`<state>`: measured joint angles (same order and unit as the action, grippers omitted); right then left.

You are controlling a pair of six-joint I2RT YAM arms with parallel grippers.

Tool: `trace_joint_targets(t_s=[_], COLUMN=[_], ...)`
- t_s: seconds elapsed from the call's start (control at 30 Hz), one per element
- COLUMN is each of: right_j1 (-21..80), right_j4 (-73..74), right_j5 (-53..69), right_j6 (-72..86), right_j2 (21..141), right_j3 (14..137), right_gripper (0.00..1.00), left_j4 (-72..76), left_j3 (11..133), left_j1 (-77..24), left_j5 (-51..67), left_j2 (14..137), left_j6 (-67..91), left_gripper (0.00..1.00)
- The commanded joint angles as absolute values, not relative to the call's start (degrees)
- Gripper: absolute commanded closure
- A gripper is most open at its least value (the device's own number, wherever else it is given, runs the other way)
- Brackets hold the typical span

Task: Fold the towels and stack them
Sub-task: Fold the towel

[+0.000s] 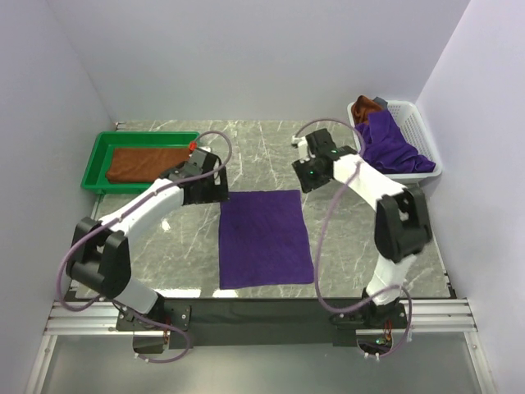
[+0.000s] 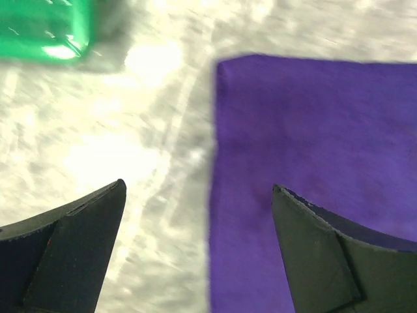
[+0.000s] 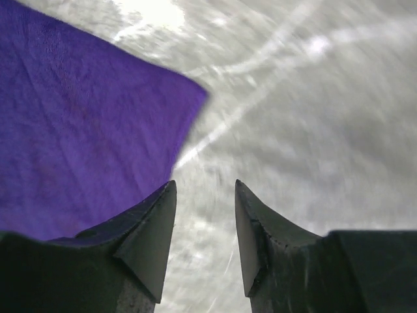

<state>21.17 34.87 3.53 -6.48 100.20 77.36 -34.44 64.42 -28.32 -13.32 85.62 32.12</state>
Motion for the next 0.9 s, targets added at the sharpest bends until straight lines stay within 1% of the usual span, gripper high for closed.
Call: trace_joint_targets(t_s=[0.0,0.13,0.3,0.63,0.87], right_j1=[20.4,20.13,19.95,20.13,20.3], right_j4=[39.88,46.39,51.06,55.37,55.81], right_j5=[11.31,12.74,13.01,13.71,13.98], right_j6=[-19.14,-24.34,-28.21,-30.23,-30.59], right_j2=[107.37,114.77,121.71,128.14,130.34], right_j3=[83.3,94.45,102.46,108.19,108.81], right_gripper=[0.53,0.53,0.52,0.52,0.53], left_j4=[-31.12,-29.97,-27.34,-28.39,-29.09], left_j3=[67.15,67.41,63.64,65.04,65.48], left_j1=[-24.71,-23.03,-22.85,-22.85,-22.85], left_j5=[-9.06,-5.19,-6.85,-9.32,-9.49], left_j2=[87.88,90.78,90.62,91.76,92.02], left_j6=[20.58,16.88,16.61,17.49,17.84], left_gripper=[0.01,0.01,0.0,0.02,0.03])
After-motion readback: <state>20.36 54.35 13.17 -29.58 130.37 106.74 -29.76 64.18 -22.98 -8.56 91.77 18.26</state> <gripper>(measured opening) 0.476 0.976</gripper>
